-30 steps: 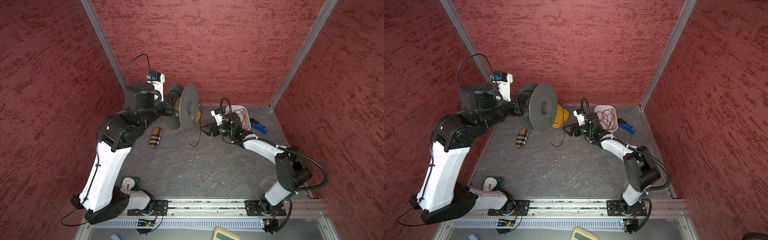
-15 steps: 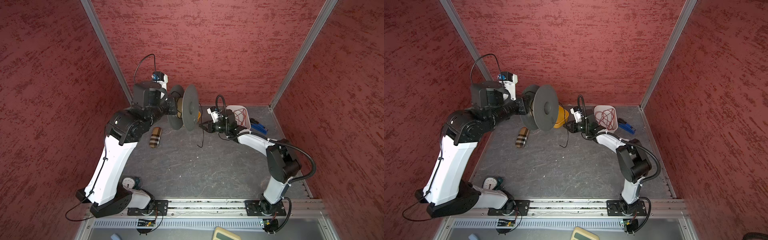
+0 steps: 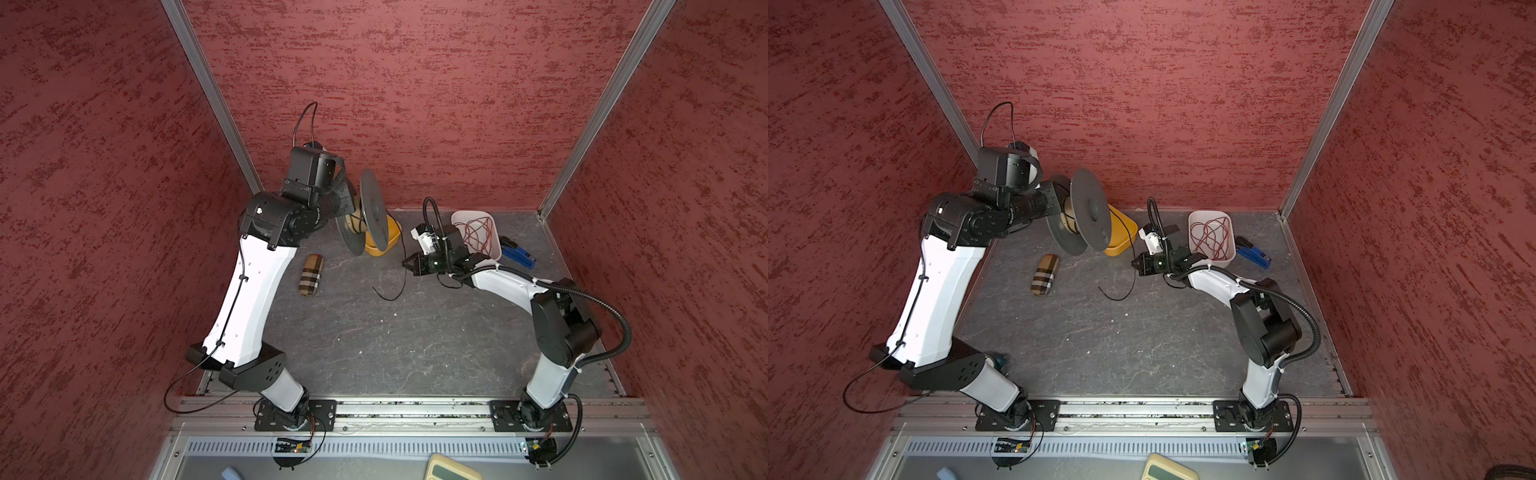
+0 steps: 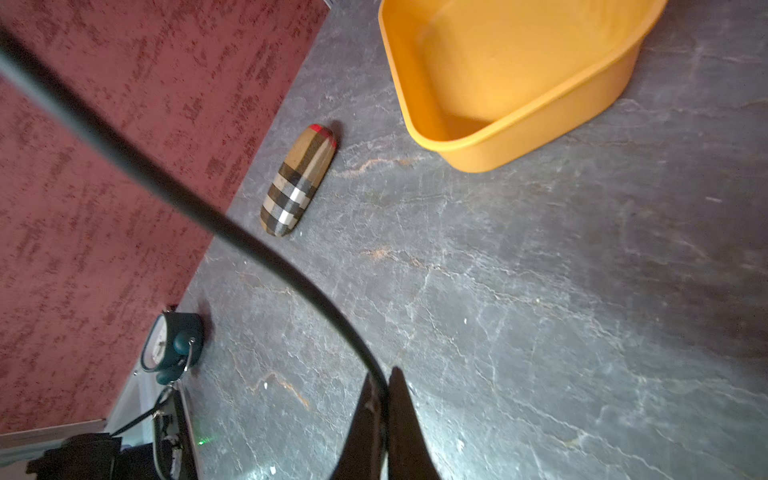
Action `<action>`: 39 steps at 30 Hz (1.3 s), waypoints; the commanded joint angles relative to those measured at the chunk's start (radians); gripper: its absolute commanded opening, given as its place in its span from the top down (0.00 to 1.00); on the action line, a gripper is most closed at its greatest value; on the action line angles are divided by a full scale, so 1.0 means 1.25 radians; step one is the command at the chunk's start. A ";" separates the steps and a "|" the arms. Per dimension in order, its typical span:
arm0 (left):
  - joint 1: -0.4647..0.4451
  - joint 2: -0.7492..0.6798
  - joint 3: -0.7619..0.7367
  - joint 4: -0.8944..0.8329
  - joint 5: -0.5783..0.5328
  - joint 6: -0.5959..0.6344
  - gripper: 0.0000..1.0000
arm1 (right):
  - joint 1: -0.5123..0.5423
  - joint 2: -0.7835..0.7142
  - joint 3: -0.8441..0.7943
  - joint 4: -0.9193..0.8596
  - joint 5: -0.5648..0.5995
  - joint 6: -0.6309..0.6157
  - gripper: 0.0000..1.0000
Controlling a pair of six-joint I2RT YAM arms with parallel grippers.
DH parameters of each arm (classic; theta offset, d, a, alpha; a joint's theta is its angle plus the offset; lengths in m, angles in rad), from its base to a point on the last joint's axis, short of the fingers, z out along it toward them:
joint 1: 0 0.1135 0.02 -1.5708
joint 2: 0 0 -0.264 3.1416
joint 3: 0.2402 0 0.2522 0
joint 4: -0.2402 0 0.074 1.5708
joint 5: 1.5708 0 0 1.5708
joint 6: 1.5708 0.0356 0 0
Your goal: Wrap the cables
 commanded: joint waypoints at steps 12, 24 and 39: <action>0.054 0.092 0.083 -0.076 -0.071 -0.117 1.00 | 0.137 -0.060 0.095 -0.204 0.120 -0.176 1.00; 0.081 0.106 -0.012 -0.078 -0.140 -0.164 1.00 | 0.270 -0.122 0.163 -0.288 0.112 -0.294 1.00; 0.069 0.129 -0.071 -0.176 -0.198 -0.100 1.00 | 0.324 -0.167 0.274 -0.328 0.397 -0.306 1.00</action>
